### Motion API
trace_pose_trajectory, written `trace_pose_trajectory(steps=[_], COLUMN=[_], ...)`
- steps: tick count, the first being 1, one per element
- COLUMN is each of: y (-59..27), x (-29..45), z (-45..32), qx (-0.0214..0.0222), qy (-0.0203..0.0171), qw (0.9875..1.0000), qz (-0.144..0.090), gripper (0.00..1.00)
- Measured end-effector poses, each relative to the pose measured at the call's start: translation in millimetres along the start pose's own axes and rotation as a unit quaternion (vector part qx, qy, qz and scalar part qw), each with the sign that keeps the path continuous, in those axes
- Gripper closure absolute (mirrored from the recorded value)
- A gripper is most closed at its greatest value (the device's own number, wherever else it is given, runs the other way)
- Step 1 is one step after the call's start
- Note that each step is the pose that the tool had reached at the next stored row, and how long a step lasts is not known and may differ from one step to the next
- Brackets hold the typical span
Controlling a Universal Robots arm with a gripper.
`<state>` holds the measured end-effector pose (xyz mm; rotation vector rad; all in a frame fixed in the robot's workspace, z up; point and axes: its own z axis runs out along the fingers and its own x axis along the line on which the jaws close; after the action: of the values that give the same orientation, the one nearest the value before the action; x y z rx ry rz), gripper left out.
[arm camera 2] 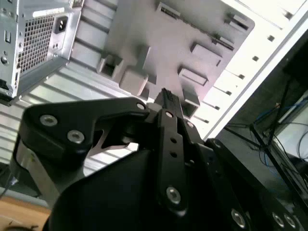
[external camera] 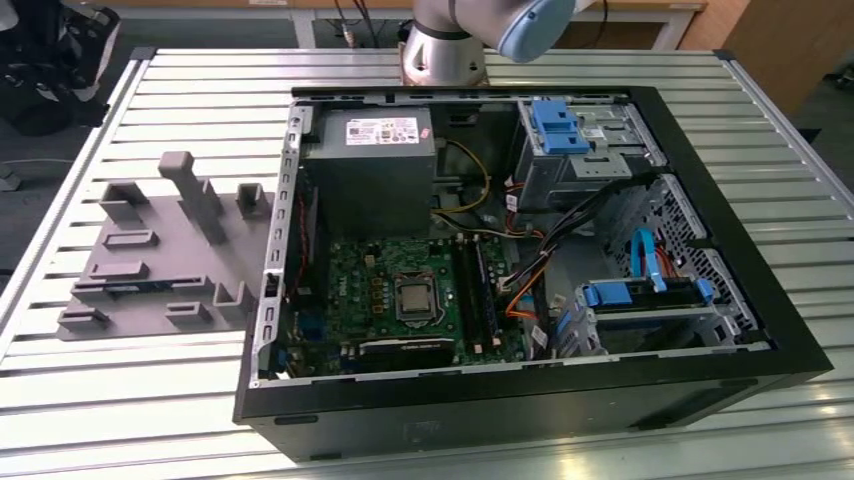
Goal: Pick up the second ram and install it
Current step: 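Reach for the second ram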
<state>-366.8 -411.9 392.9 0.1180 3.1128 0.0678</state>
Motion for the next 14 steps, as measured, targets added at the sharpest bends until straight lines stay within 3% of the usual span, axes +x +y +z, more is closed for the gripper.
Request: trace_pose_trajectory(steps=[4,14], y=[0.6,0.6], x=[-7.9,-8.1], z=[0.3,0.2], qx=[0.0001,0.0001], qy=[0.0002,0.0003], qw=[1.0000,1.0000], qz=[0.000,0.000], gripper=[0.89,0.89])
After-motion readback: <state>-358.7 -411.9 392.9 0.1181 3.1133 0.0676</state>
